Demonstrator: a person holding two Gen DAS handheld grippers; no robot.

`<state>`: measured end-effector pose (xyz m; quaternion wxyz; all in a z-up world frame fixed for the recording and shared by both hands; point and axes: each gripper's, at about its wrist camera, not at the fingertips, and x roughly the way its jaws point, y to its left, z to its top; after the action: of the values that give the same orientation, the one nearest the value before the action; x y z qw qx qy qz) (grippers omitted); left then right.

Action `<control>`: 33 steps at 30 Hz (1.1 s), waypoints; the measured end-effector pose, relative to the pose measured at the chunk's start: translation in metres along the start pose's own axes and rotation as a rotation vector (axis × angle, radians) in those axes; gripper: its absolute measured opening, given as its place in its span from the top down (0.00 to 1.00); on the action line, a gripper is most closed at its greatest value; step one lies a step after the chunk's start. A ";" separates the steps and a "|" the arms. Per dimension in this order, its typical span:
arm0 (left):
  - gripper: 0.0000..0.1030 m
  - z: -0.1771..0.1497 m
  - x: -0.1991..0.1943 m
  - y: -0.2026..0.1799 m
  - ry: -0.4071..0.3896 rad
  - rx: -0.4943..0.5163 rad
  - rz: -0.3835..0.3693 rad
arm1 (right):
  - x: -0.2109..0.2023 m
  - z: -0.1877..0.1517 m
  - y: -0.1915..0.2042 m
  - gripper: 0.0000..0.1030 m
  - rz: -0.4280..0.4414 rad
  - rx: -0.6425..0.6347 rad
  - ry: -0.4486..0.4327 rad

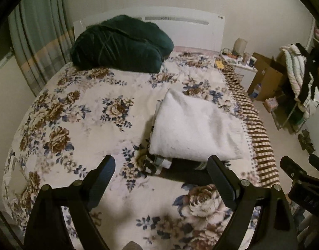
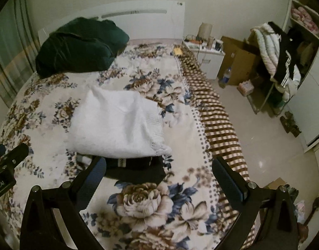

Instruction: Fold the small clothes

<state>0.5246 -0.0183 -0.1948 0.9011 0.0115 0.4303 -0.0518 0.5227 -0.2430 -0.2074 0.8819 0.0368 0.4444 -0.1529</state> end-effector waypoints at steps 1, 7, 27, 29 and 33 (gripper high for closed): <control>0.13 -0.004 -0.016 -0.001 -0.007 0.007 0.005 | -0.014 -0.002 0.000 0.00 0.000 0.001 -0.010; 0.13 -0.026 -0.085 -0.002 -0.041 0.035 0.001 | -0.119 -0.029 0.000 0.00 -0.005 0.001 -0.084; 0.13 -0.077 -0.252 -0.004 -0.204 0.052 -0.020 | -0.377 -0.106 -0.016 0.00 0.028 0.014 -0.250; 0.13 -0.081 -0.257 -0.004 -0.209 0.048 -0.018 | -0.389 -0.110 -0.019 0.00 0.030 0.019 -0.259; 0.00 -0.089 -0.260 0.000 -0.210 0.025 -0.027 | -0.402 -0.116 -0.030 0.00 0.027 0.029 -0.272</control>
<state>0.2928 0.0094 -0.0488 0.9402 0.0114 0.3330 -0.0703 0.1997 -0.1527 0.0452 0.9354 0.0345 0.3179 -0.1511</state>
